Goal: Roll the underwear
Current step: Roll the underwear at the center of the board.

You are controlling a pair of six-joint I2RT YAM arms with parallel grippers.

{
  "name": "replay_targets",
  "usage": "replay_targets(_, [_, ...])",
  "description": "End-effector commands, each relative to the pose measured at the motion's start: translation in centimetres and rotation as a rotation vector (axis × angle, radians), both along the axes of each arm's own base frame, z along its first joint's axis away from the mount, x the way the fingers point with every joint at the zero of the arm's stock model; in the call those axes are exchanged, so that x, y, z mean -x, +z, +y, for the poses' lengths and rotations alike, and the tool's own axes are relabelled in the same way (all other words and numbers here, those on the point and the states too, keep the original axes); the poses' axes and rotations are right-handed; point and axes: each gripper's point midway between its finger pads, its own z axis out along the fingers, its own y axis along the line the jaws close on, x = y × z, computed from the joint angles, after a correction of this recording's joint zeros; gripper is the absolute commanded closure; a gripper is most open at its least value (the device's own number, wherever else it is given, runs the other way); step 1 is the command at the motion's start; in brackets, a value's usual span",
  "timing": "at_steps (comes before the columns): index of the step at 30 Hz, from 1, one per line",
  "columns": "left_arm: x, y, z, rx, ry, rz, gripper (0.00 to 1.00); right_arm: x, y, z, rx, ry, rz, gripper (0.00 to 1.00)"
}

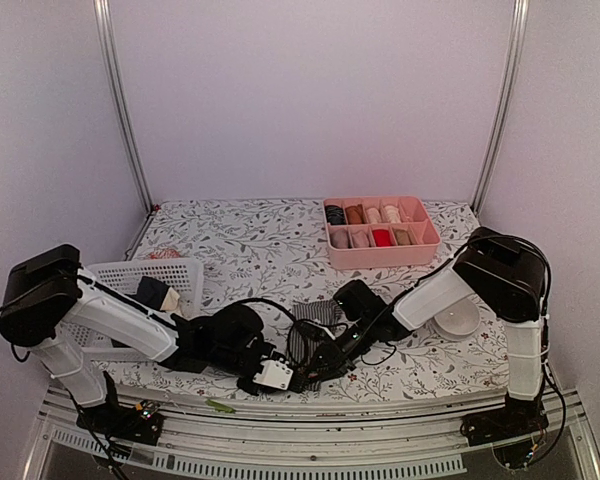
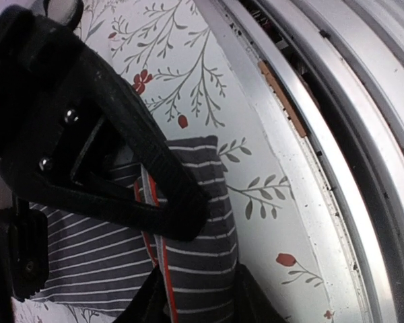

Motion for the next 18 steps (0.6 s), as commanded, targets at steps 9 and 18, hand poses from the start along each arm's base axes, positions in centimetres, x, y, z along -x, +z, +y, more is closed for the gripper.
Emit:
replay_targets(9, [1.9, -2.0, 1.9, -0.221, -0.036, 0.247, 1.0, -5.8, 1.7, -5.1, 0.16, -0.244, -0.328, 0.66])
replay_targets(18, [0.6, -2.8, 1.8, -0.398, 0.013, 0.722, 1.0, -5.6, 5.7, -10.6, 0.192, -0.324, -0.709, 0.52])
